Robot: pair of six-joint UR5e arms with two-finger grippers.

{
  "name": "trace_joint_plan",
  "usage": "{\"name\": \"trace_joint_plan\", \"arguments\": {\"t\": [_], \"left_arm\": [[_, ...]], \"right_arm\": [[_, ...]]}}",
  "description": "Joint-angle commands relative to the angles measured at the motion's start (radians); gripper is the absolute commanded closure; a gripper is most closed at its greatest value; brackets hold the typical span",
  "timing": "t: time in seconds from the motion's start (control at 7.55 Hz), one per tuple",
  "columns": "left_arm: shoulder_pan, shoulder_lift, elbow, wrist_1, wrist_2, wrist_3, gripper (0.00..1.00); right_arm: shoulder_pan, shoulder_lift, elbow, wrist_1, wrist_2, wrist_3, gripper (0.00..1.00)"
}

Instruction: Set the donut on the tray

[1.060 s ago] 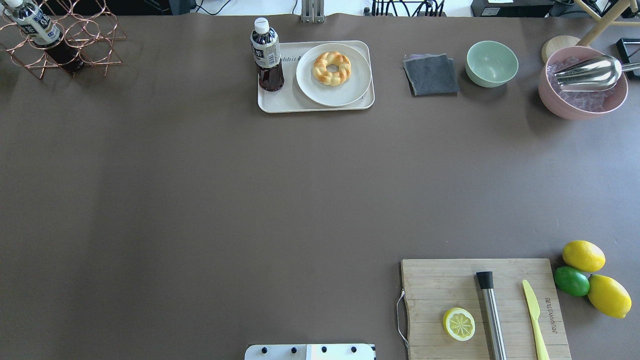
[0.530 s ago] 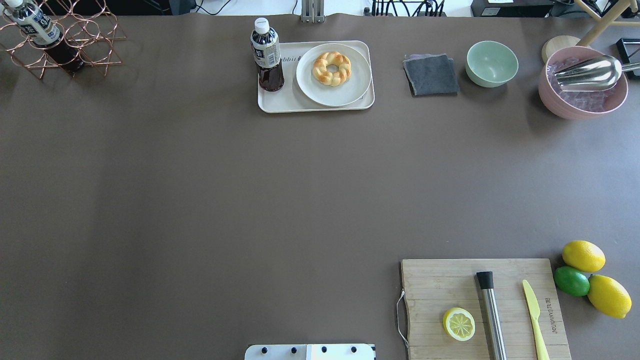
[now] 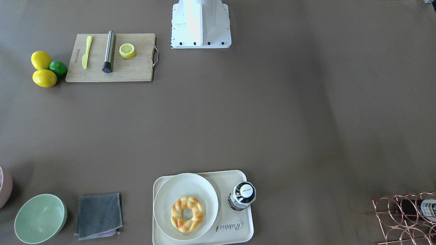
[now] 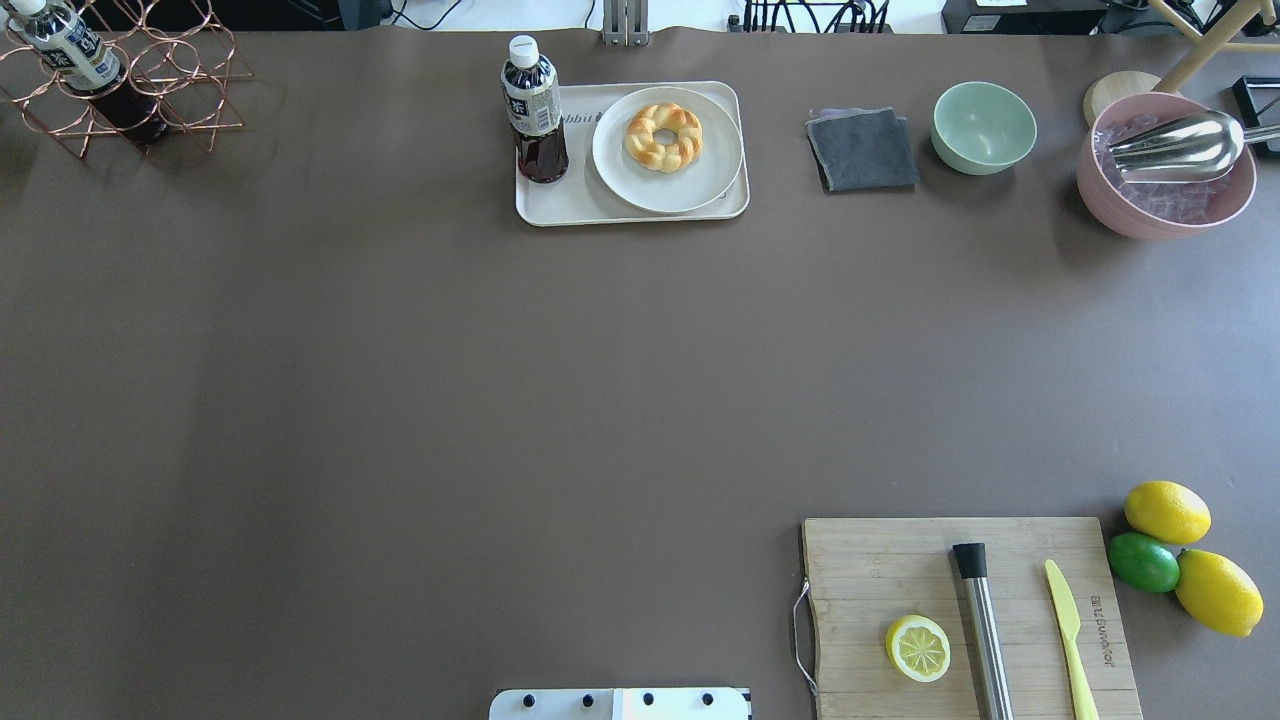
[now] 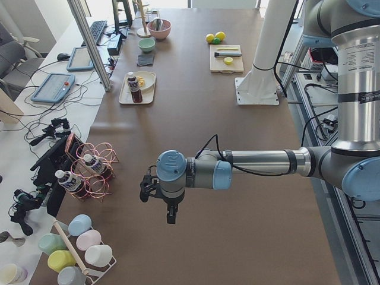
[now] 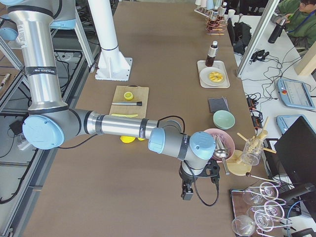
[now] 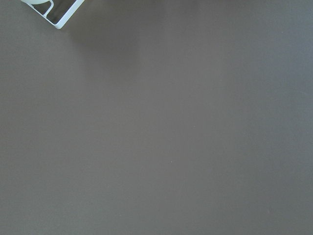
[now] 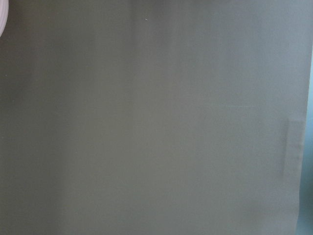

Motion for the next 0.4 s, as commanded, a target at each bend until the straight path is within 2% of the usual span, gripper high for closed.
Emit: {"name": "trace_joint_plan", "arguments": {"t": [0.0, 0.26], "left_arm": [[0.0, 0.0, 0.002, 0.0, -0.001, 0.0, 0.02], [-0.003, -0.001, 0.0, 0.0, -0.001, 0.0, 0.02]], "right_arm": [[0.0, -0.001, -0.002, 0.0, 0.0, 0.0, 0.0], [0.0, 0.0, 0.004, 0.0, -0.001, 0.0, 0.0]]}}
